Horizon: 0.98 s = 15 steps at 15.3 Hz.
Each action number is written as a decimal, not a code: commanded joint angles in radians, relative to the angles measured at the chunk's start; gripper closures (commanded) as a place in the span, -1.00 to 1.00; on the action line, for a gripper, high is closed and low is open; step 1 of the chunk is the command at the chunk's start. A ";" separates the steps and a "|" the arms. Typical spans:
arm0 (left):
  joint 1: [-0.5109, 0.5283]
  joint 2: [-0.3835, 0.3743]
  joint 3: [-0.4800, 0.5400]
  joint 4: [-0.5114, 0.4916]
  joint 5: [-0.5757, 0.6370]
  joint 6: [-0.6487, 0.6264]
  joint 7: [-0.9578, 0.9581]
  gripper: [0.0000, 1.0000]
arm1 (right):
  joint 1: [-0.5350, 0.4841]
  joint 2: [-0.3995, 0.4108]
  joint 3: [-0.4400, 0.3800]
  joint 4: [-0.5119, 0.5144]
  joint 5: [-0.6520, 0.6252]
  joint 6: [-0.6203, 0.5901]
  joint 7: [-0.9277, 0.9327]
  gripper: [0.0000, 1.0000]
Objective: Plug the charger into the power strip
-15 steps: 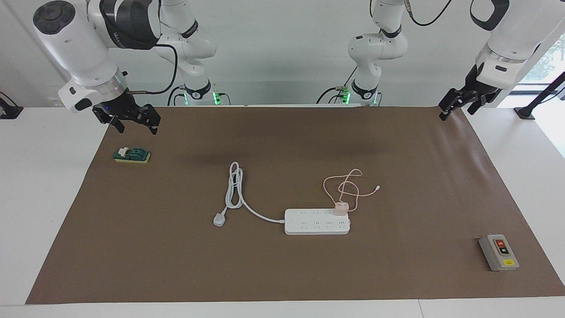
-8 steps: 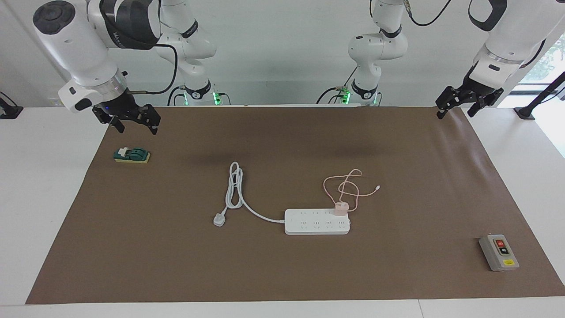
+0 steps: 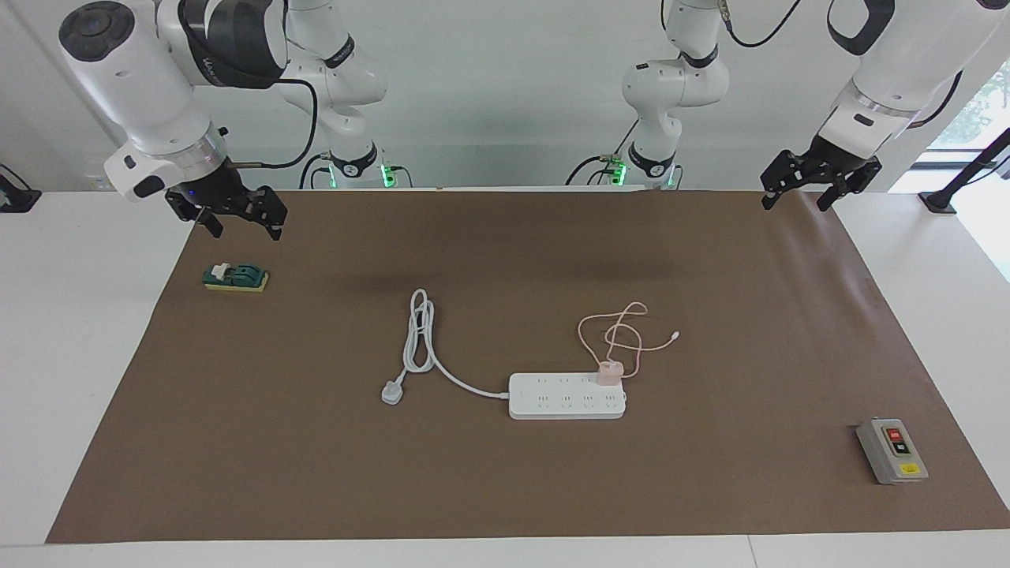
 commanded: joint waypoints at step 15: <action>0.002 -0.033 0.015 -0.011 -0.009 -0.016 -0.088 -1.00 | -0.012 -0.015 0.008 -0.006 -0.009 -0.015 -0.019 -1.00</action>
